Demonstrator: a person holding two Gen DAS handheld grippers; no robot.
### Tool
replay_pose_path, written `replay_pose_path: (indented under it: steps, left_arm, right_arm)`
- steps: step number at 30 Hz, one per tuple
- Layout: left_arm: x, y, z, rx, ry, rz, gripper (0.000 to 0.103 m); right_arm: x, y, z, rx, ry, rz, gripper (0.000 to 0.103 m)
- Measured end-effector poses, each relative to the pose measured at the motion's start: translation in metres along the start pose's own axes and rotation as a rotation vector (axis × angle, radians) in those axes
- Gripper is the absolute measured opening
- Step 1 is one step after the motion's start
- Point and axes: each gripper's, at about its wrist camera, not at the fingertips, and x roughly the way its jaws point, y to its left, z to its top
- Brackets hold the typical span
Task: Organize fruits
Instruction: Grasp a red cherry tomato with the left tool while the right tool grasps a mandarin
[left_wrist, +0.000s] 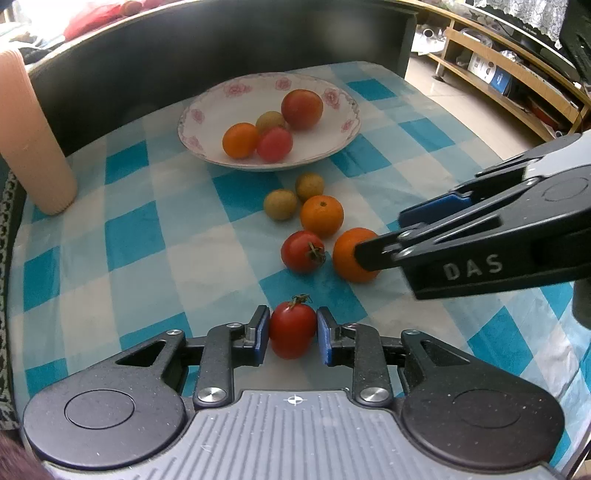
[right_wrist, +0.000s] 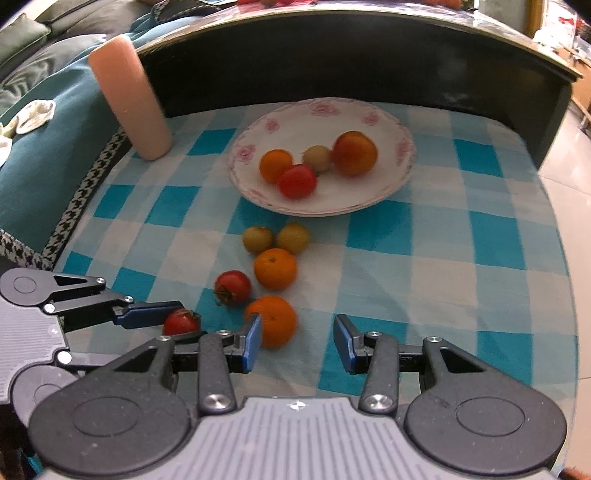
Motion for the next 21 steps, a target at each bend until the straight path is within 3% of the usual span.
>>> replay_pose_path:
  steps: [15,18,20,21]
  left_arm:
    - [0.002,-0.001,-0.008,0.028,0.012,0.023,0.043]
    - [0.001,0.0,-0.009,0.025,0.015,0.014,0.043]
    - [0.0,-0.001,-0.01,0.025,0.014,0.015,0.038]
    - [0.0,-0.001,-0.01,0.025,0.014,0.014,0.035]
  right_arm:
    - [0.024,0.021,-0.001,-0.061,0.05,0.071,0.06]
    - [0.025,0.023,-0.002,-0.065,0.048,0.077,0.057]
    - [0.025,0.025,-0.002,-0.063,0.059,0.1,0.044]
    - [0.024,0.027,-0.003,-0.065,0.06,0.099,0.043]
